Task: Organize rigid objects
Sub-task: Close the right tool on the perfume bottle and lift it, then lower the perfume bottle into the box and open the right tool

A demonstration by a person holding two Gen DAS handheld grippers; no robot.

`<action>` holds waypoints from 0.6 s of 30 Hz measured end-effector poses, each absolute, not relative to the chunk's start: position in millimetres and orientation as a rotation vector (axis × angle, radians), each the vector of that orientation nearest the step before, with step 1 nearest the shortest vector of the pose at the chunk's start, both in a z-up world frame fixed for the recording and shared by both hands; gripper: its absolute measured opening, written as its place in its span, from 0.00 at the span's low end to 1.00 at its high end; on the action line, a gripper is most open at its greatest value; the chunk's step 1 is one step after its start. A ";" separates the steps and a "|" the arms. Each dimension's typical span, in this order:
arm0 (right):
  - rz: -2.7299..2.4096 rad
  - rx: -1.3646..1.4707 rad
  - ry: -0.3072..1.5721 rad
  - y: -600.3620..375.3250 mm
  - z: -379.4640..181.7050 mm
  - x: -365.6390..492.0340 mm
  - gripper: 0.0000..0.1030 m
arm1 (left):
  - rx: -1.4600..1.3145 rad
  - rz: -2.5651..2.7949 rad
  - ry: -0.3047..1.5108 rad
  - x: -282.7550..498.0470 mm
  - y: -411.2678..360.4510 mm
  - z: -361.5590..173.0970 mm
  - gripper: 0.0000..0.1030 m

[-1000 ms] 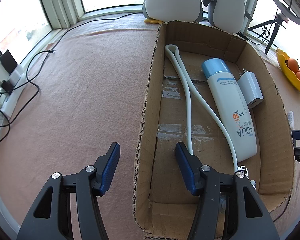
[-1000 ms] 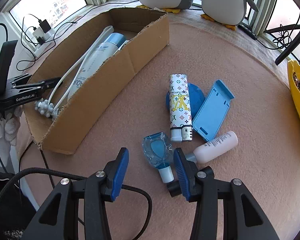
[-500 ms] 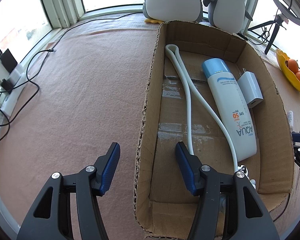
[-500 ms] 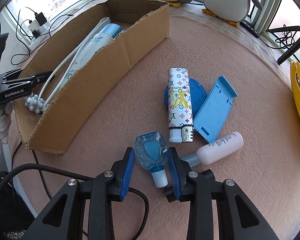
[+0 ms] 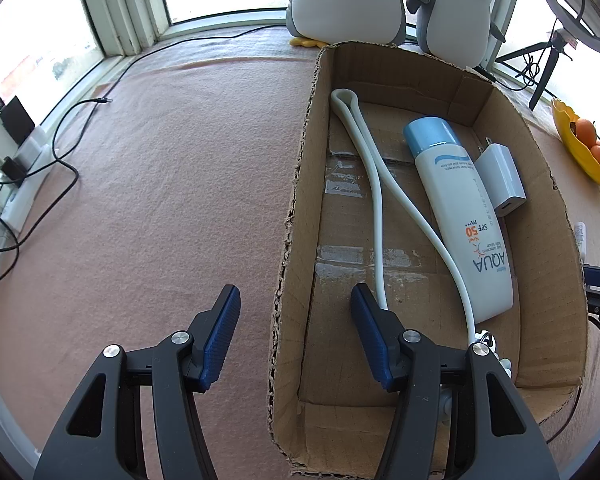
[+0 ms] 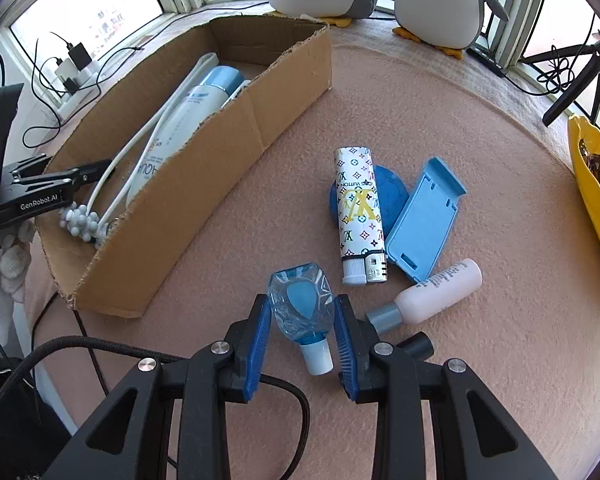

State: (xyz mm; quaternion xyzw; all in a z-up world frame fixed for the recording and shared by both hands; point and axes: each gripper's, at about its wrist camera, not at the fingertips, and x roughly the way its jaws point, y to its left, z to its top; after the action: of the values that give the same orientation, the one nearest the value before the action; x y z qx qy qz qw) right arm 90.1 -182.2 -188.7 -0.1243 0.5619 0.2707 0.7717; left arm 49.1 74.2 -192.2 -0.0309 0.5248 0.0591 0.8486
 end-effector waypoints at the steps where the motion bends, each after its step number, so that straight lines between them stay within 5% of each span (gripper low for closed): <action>1: 0.586 -0.259 1.211 -182.7 -185.5 88.6 0.28 | -0.064 0.125 1.105 49.2 74.4 -192.3 0.56; 18: 0.654 -0.224 1.035 -137.1 -115.4 74.6 0.28 | -0.065 0.125 1.104 48.8 73.2 -191.2 0.56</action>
State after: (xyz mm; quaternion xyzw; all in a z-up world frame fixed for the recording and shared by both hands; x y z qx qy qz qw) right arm 74.6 -137.1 -115.4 -0.1050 0.4848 0.3064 0.8124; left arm 48.8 73.2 -191.2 -0.0307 0.5241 0.0592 0.8490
